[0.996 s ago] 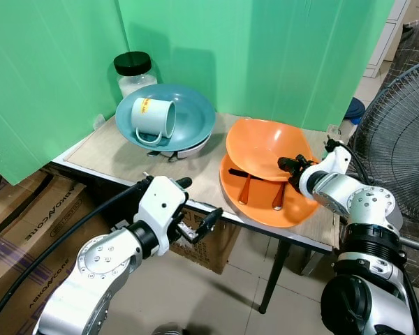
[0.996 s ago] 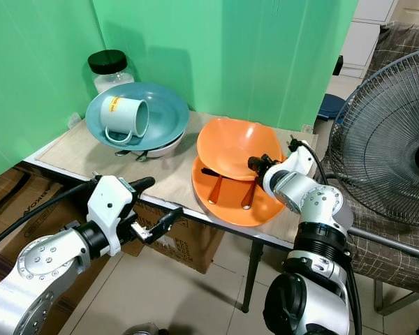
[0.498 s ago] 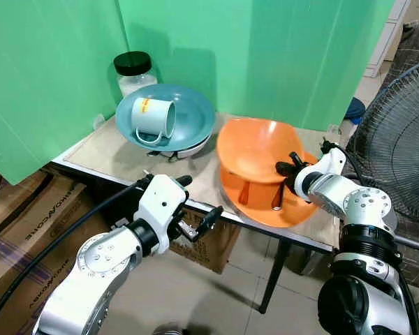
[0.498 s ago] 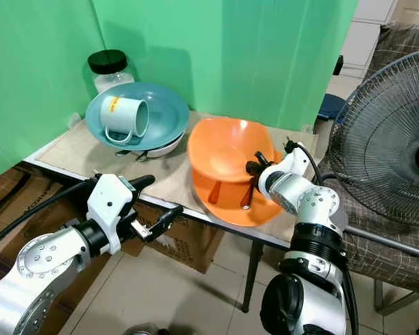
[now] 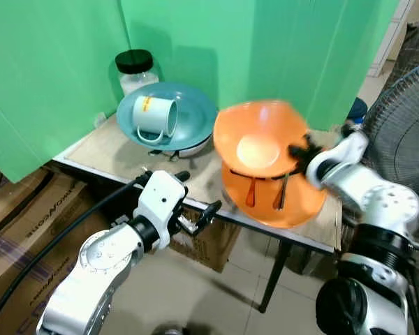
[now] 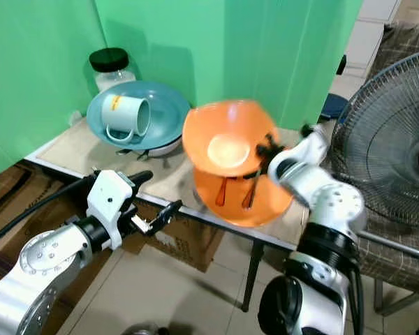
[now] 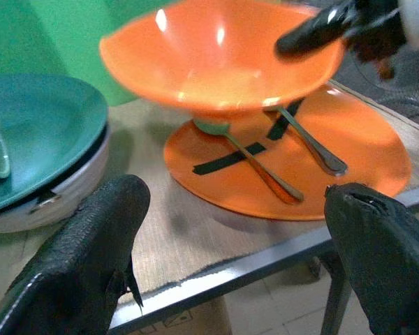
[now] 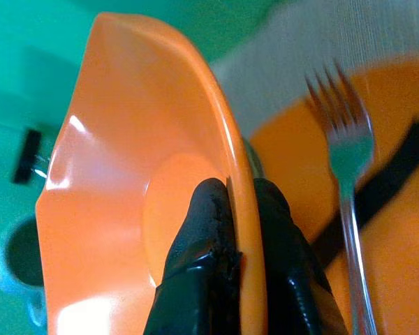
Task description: Setting the table
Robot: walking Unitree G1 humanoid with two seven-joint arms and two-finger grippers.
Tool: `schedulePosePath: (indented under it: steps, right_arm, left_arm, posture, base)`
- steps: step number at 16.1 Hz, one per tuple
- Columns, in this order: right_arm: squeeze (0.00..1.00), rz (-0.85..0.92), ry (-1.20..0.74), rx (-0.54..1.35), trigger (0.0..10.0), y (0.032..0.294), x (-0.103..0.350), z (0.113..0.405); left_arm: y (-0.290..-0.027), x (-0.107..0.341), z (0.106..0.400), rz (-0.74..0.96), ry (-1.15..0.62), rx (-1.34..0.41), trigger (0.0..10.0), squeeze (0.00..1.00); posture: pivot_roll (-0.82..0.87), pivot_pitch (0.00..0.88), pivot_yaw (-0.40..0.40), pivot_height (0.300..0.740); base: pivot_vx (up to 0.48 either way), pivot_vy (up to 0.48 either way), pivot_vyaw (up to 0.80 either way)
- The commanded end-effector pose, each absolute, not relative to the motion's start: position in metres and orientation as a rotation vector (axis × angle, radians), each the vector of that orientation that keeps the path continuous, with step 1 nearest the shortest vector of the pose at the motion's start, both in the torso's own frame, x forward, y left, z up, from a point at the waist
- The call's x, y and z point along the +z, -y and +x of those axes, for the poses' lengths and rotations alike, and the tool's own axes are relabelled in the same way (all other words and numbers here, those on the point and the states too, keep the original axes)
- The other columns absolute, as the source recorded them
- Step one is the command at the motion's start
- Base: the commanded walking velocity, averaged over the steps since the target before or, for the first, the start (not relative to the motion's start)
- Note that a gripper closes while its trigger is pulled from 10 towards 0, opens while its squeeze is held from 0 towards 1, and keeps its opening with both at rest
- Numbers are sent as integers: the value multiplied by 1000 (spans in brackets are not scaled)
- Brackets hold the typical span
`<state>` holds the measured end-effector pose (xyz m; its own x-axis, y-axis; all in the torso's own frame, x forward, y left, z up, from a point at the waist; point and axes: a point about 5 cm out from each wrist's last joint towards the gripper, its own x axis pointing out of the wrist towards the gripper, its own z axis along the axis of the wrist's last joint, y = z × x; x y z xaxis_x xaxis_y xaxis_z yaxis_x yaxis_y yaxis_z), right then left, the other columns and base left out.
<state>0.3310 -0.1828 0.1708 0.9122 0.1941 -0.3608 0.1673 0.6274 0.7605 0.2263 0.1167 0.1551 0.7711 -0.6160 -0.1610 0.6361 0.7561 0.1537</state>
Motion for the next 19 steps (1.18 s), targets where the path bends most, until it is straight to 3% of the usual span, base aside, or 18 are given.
schedulePosePath:
  steps: [1, 2, 3, 4, 5, 6, 9, 14, 19]
  right_arm:
    - [0, 899, -355, 33, 0, 188, 186, 328]
    - [0, 850, -277, 21, 0, 193, 194, 325]
    - [0, 737, -186, 2, 3608, 201, 204, 316]
    - [0, 714, -171, 0, 4980, 202, 205, 313]
    - [0, 701, -160, 0, 4980, 203, 206, 311]
    - [0, 587, -133, -3, 10000, 206, 209, 296]
    - [0, 411, -65, -7, 10000, 196, 205, 271]
    - [0, 430, -3, -8, 10000, 175, 210, 269]
    - [0, 412, 36, -133, 10000, 184, 211, 269]
  left_arm:
    - [-123, 158, 228, 219, -85, -638, 10000, 0]
    - [-125, 160, 230, 217, -69, -601, 10000, 0]
    - [-129, 163, 233, 213, -39, -527, 10000, 0]
    - [-131, 164, 233, 212, -32, -504, 10000, 0]
    - [-132, 164, 234, 211, -29, -487, 10000, 0]
    - [-136, 161, 232, 210, -38, -420, 10000, 0]
    - [-130, 159, 233, 209, -20, -358, 10000, 0]
    - [-125, 155, 241, 234, -15, -259, 10000, 0]
    - [-120, 166, 254, 189, 130, -186, 10000, 0]
  posture:
    - [78, 0, 17, 740]
    - [78, 0, 12, 740]
    - [78, 0, 9, 740]
    - [76, 0, 9, 740]
    - [76, 0, 9, 740]
    - [56, 0, 16, 740]
    - [43, 0, 21, 740]
    - [47, 0, 4, 740]
    - [11, 0, 41, 740]
  base:
    - [0, 0, 0]
    - [0, 0, 0]
    - [0, 0, 0]
    - [0, 0, 0]
    - [0, 0, 0]
    - [0, 0, 0]
    - [0, 0, -267]
    - [0, 0, -800]
    - [0, 0, -800]
